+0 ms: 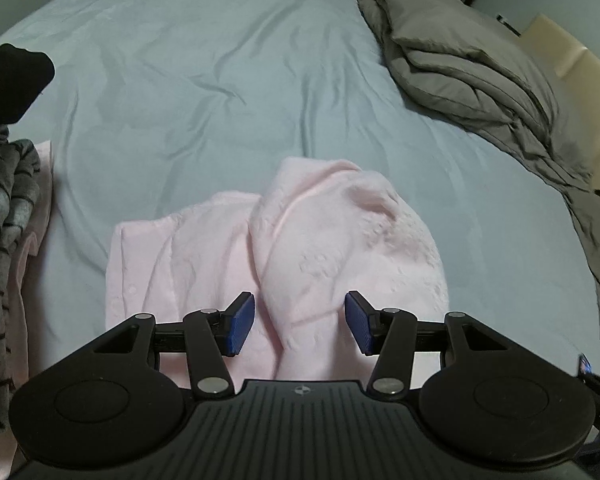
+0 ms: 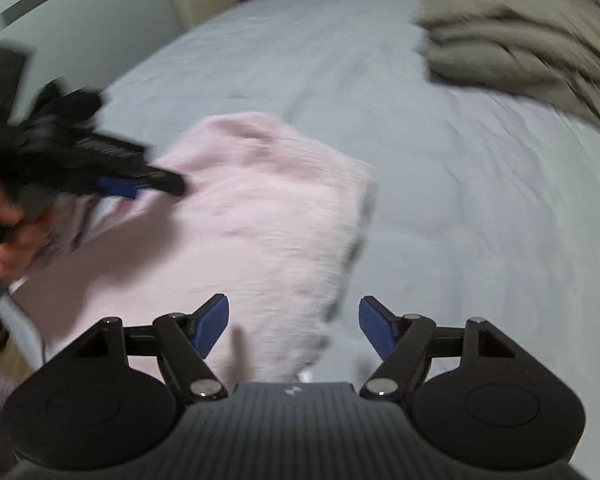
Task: Fold clothes
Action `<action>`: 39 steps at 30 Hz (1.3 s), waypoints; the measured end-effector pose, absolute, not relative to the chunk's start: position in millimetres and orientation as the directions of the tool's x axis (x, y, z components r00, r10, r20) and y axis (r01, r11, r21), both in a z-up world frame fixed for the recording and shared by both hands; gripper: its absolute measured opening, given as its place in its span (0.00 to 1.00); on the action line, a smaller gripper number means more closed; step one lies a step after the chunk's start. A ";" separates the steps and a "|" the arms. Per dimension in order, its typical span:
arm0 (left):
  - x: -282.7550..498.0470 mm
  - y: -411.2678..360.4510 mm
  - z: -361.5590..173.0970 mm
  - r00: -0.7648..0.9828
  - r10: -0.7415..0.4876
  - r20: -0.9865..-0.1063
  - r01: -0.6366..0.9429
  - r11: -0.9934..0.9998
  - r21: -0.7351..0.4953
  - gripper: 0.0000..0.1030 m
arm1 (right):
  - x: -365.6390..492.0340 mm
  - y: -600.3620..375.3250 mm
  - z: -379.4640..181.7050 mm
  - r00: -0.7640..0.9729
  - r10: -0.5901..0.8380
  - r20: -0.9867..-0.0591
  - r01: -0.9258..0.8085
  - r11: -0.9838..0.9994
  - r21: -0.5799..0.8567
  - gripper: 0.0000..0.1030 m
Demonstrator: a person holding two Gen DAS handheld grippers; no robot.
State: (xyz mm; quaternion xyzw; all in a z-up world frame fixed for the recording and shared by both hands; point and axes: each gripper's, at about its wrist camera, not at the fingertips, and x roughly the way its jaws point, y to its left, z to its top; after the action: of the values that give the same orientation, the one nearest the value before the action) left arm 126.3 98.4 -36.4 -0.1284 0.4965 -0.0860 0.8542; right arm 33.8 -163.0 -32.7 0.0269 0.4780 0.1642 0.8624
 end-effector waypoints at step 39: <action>94.3 156.7 -38.6 0.594 -0.153 -0.790 0.032 0.985 -0.168 0.28 | 31.6 -113.0 -16.8 0.564 0.393 -0.727 -0.422 0.893 0.155 0.71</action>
State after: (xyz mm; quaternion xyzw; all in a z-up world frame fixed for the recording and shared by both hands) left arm 94.3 156.7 -38.6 -0.0681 0.4476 -0.0520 0.8901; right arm 31.6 -113.0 -16.8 -0.0185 0.4062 0.2305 0.8841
